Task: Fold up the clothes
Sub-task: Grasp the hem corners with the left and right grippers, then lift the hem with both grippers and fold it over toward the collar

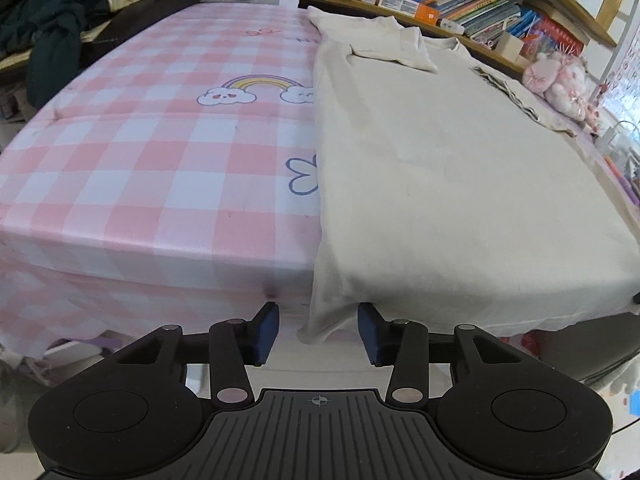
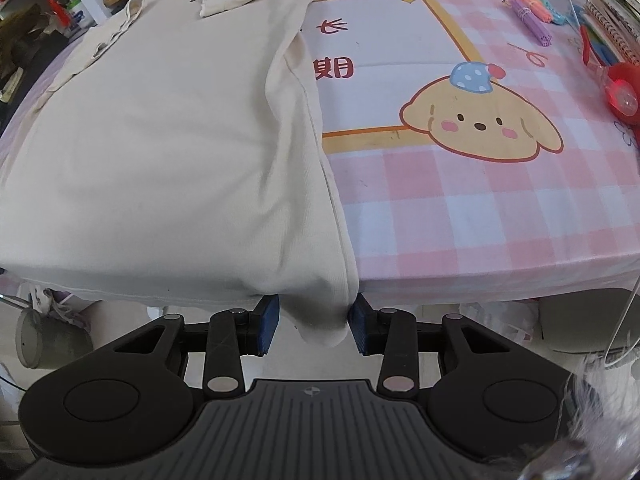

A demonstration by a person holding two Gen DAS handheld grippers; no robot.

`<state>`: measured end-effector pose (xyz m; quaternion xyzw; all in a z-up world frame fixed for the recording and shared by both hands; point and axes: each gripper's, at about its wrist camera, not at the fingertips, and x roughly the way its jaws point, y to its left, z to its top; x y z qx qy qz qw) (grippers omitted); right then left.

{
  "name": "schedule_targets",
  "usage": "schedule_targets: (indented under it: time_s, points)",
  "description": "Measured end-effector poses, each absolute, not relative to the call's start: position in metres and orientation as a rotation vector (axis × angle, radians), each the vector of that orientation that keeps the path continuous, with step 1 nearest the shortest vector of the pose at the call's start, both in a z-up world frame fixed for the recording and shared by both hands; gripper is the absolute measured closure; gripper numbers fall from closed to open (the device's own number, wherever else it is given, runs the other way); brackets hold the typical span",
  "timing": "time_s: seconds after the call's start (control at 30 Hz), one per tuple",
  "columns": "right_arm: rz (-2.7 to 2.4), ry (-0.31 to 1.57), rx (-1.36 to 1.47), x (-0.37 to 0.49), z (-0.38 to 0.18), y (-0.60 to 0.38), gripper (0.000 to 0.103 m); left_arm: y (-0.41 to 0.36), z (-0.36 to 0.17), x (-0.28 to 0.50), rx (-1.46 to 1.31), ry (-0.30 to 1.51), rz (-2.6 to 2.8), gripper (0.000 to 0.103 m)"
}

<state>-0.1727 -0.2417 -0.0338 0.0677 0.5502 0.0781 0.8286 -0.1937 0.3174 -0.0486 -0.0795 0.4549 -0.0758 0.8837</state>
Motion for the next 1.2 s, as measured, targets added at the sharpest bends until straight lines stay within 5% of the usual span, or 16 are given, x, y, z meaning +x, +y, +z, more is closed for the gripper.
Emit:
schedule_targets:
  time_s: [0.17, 0.27, 0.33, 1.2]
  points:
    - [0.187, 1.178, 0.153, -0.171, -0.034, -0.245, 0.067, 0.323, -0.051, -0.190, -0.207, 0.957, -0.180, 0.063]
    - [0.227, 1.174, 0.176, -0.173, -0.032, -0.248, 0.082, 0.324, -0.050, -0.188, -0.229, 0.984, -0.183, 0.091]
    - [0.257, 1.158, 0.196, -0.177, -0.027, -0.252, 0.093, 0.324, -0.049, -0.189, -0.245, 1.004, -0.183, 0.099]
    - [0.413, 1.164, 0.405, -0.247, 0.032, -0.319, 0.096, 0.332, 0.015, -0.274, -0.383, 1.051, -0.196, 0.101]
